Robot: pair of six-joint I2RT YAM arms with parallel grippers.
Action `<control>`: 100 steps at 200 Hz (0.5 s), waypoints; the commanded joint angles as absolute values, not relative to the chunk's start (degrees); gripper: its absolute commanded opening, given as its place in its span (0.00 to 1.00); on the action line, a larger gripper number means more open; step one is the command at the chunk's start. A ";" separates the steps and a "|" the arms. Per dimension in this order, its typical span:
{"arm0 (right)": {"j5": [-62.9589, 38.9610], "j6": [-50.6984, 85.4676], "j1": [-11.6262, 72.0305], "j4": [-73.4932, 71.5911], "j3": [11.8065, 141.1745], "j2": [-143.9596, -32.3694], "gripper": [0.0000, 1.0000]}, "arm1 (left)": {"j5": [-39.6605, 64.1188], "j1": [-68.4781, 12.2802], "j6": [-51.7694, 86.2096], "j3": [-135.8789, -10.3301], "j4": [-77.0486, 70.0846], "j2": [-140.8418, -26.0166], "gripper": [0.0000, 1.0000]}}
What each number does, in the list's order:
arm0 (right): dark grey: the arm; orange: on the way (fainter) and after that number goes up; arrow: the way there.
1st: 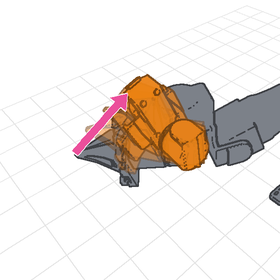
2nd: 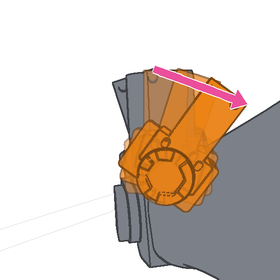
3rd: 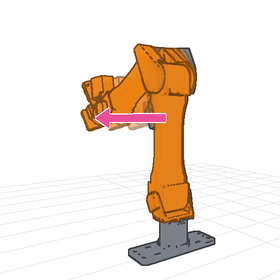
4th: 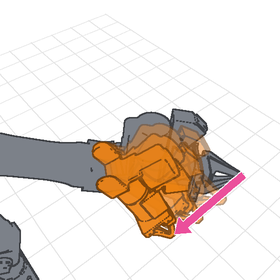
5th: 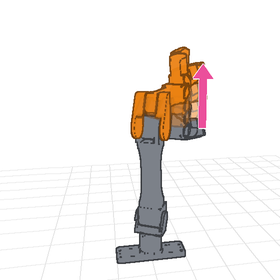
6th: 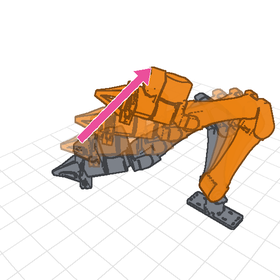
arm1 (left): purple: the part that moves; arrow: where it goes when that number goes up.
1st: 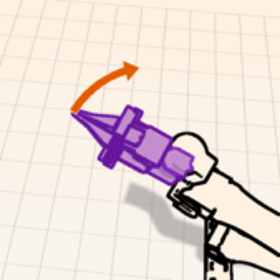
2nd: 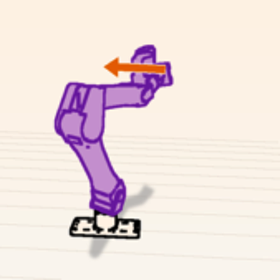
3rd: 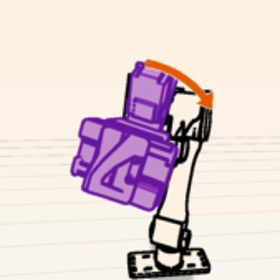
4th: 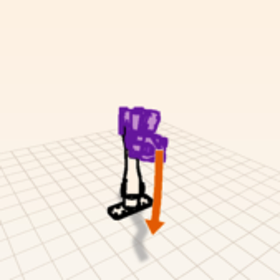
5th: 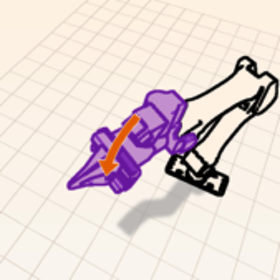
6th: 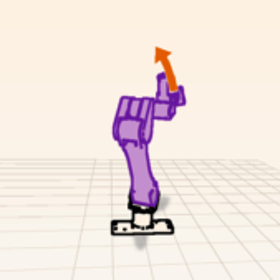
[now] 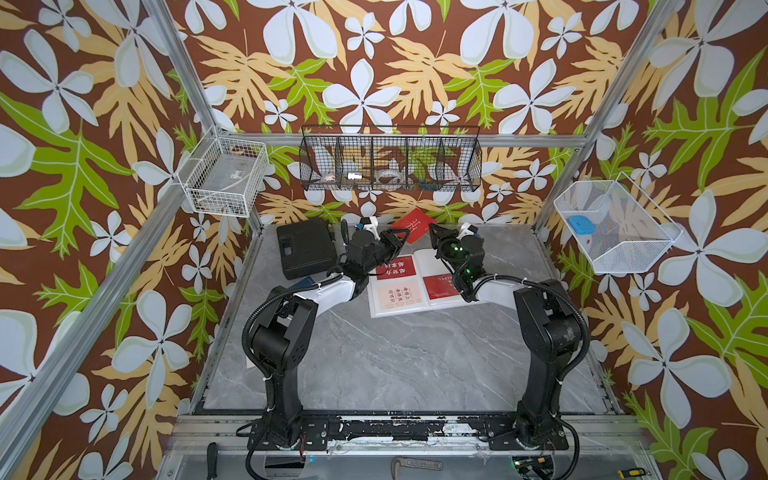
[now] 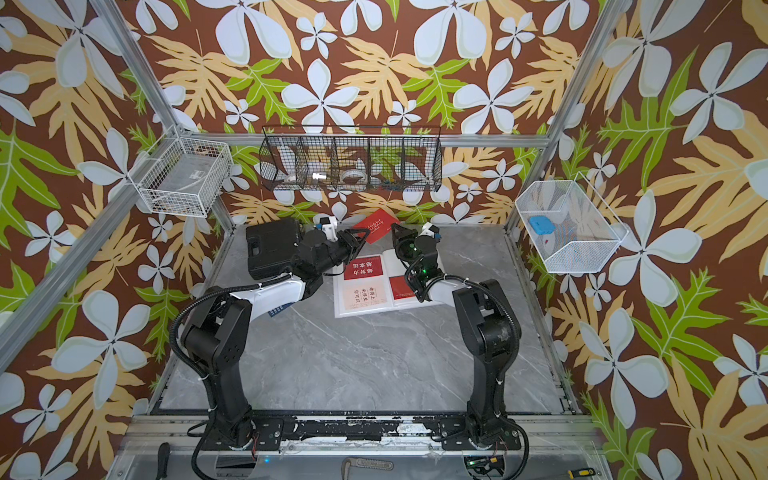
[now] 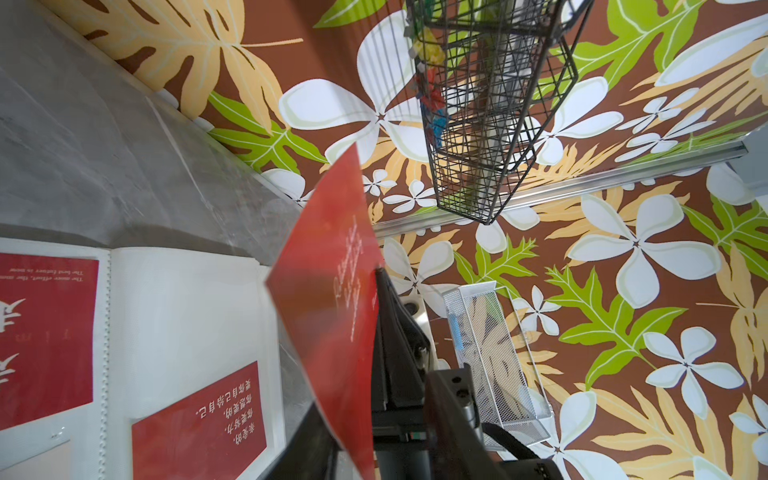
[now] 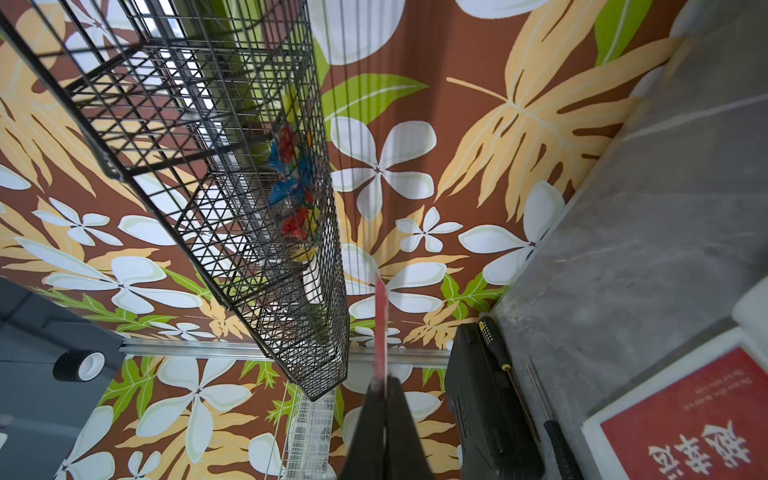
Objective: Place the photos into the photo albums
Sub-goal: Pick up the photo at the center of the board.
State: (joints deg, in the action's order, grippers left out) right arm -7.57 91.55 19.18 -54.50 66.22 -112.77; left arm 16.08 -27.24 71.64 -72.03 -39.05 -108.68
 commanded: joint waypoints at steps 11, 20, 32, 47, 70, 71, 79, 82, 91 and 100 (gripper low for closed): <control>-4.94 92.40 19.59 -57.85 63.93 -111.10 0.00 | 17.73 -27.07 70.92 -73.29 -41.48 -109.90 0.16; -4.76 92.87 19.59 -58.28 63.64 -111.08 0.00 | 17.99 -27.07 71.09 -73.55 -41.48 -110.35 0.15; -5.18 93.08 19.60 -57.92 63.81 -111.18 0.00 | 18.08 -27.07 71.22 -73.65 -41.68 -110.72 0.14; -5.44 92.99 19.84 -57.79 63.72 -111.03 0.00 | 18.02 -27.09 70.87 -73.91 -41.43 -110.94 0.14; -4.80 92.92 19.90 -57.51 62.92 -110.41 0.00 | 17.98 -27.08 70.49 -74.18 -41.22 -111.18 0.16; -4.73 92.95 19.93 -57.49 62.88 -110.36 0.00 | 17.95 -27.08 70.49 -74.18 -41.18 -111.18 0.15; -4.56 92.69 19.91 -57.63 62.68 -110.30 0.00 | 18.01 -27.07 70.36 -74.16 -41.05 -111.16 0.11; -4.56 92.72 19.95 -57.61 62.67 -110.24 0.00 | 18.02 -27.07 70.32 -74.18 -40.94 -111.14 0.10; -4.49 92.65 19.91 -57.48 62.62 -110.10 0.00 | 18.09 -26.99 70.08 -74.18 -40.52 -111.18 0.04; -4.48 92.23 19.84 -57.45 62.52 -110.05 0.00 | 18.52 -26.98 69.88 -74.17 -40.52 -111.10 0.00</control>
State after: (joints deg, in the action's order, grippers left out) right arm -5.48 92.77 19.86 -55.70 62.67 -110.65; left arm 17.45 -27.18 70.37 -73.82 -39.22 -111.04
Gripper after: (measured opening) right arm 0.049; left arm 0.048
